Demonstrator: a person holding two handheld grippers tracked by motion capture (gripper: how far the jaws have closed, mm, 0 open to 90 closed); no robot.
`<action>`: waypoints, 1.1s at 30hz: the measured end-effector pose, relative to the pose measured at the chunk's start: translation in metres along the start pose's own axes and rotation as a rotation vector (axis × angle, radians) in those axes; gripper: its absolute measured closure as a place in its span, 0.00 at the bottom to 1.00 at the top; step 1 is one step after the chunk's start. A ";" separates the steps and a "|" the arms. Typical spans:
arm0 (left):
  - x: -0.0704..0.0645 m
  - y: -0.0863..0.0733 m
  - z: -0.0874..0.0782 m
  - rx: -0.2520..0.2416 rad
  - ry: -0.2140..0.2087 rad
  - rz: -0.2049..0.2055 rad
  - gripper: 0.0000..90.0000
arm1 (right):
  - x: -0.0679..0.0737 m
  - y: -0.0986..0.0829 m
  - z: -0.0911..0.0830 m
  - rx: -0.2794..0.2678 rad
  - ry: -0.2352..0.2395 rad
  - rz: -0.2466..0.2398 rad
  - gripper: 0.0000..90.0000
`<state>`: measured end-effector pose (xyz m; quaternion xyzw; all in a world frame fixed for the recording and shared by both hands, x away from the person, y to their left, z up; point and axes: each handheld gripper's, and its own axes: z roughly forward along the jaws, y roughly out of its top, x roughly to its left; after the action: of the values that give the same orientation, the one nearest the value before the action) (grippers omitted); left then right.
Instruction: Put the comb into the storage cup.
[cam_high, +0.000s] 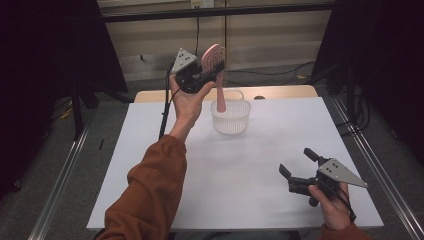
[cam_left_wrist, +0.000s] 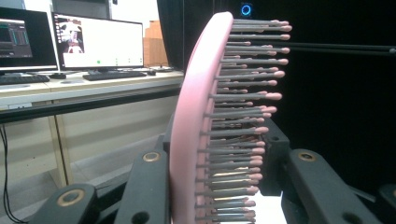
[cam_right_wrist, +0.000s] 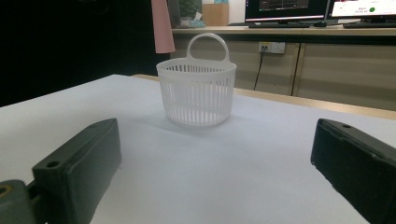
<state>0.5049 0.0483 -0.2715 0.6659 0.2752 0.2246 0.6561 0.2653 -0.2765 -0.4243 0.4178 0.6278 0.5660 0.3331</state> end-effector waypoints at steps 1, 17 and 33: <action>0.000 -0.002 0.001 0.005 0.000 0.001 0.72 | 0.000 0.000 0.000 0.001 0.001 0.001 0.01; -0.002 -0.028 0.017 0.022 0.049 -0.010 0.72 | 0.002 -0.003 0.002 0.015 0.013 -0.006 0.01; 0.009 -0.058 0.019 0.039 0.058 -0.131 0.72 | 0.002 -0.002 0.001 0.015 0.005 -0.008 0.01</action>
<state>0.5198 0.0388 -0.3311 0.6521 0.3416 0.1951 0.6481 0.2653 -0.2742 -0.4267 0.4163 0.6346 0.5608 0.3308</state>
